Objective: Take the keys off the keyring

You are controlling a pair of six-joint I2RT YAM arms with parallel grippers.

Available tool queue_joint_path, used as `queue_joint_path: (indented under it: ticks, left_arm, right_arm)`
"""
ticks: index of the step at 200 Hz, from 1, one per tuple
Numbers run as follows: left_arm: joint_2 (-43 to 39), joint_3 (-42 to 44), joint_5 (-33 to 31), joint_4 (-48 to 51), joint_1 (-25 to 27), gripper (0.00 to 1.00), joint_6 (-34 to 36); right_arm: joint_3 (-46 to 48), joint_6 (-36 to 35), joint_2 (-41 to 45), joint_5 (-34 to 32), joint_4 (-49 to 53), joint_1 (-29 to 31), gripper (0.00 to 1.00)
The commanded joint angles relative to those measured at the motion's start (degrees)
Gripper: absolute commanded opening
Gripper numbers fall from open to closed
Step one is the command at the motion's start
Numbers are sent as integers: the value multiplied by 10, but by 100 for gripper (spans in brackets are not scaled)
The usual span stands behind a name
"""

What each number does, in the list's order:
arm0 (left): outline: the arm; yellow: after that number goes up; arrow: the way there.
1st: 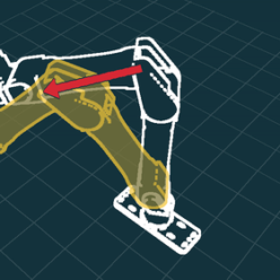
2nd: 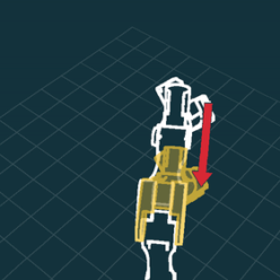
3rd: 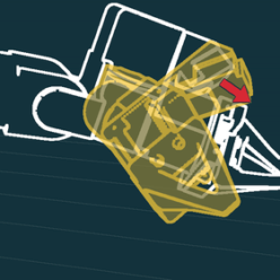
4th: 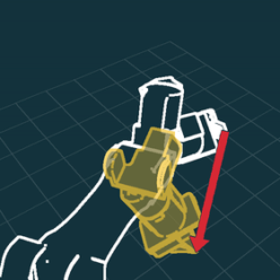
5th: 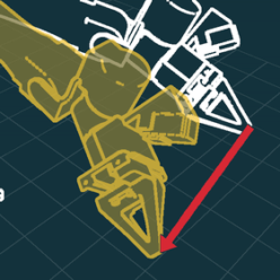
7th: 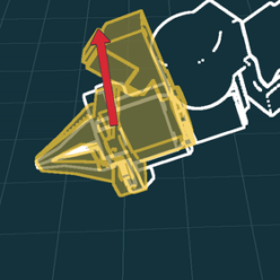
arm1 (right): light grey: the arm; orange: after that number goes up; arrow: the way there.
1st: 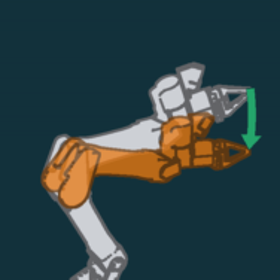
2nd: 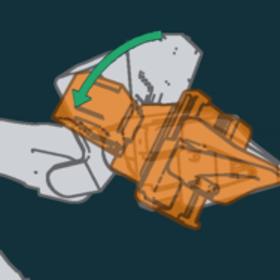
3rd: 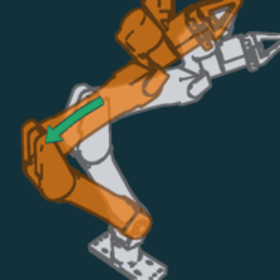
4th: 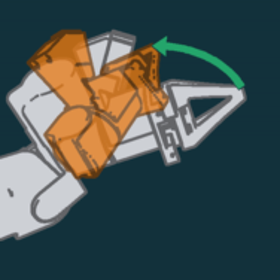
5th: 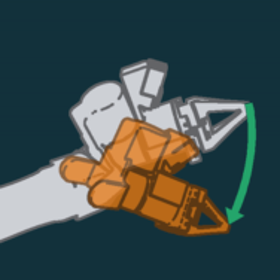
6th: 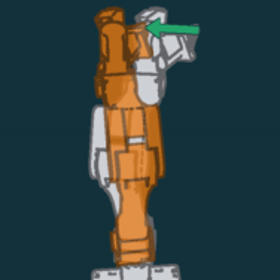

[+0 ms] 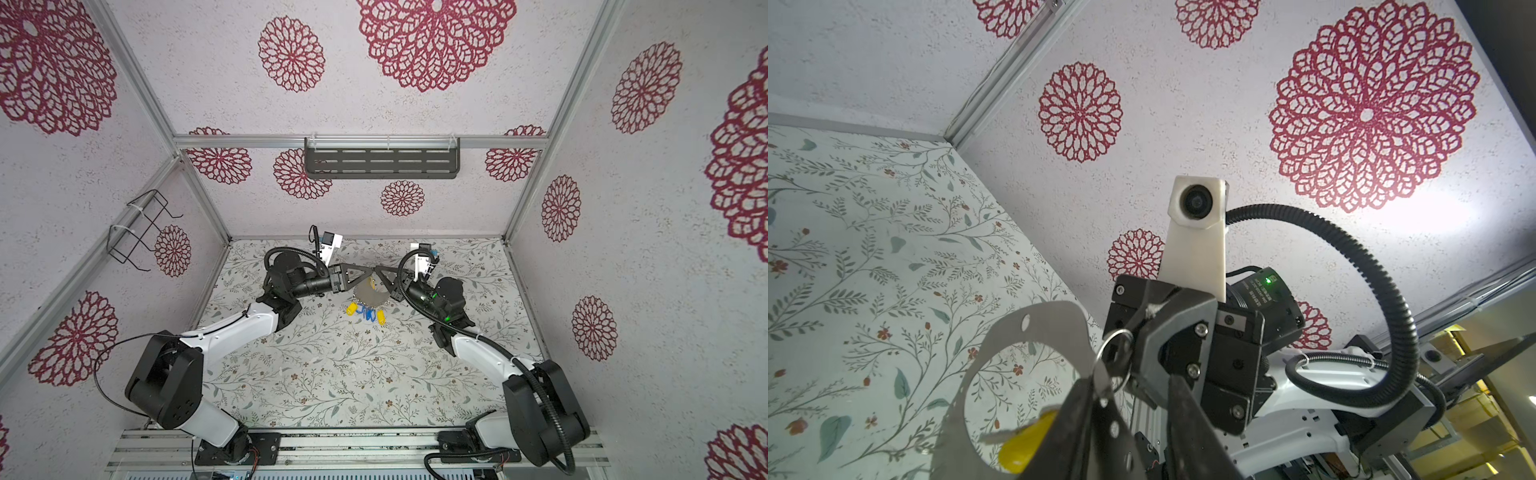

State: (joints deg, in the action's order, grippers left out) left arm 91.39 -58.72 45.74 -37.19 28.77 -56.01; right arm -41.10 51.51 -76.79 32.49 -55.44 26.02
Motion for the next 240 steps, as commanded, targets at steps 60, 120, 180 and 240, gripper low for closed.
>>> queue_joint_path:
  ticks: [60, 120, 180, 240]
  left_arm:
    - [-13, 14, 14, -91, -18, 31, -40]
    - [-51, 18, 14, -23, -42, 29, 2]
    - [-6, 3, 22, -38, -19, 25, -5]
    - [7, -3, 30, -56, -20, 29, -17]
  right_arm:
    - [-3, 14, 9, 6, -64, -1, 0]
    - [-6, 18, 0, 15, -73, -1, 0]
    - [-12, 34, -9, 26, -96, 0, 0]
    - [-12, 34, -6, 34, -100, 1, 0]
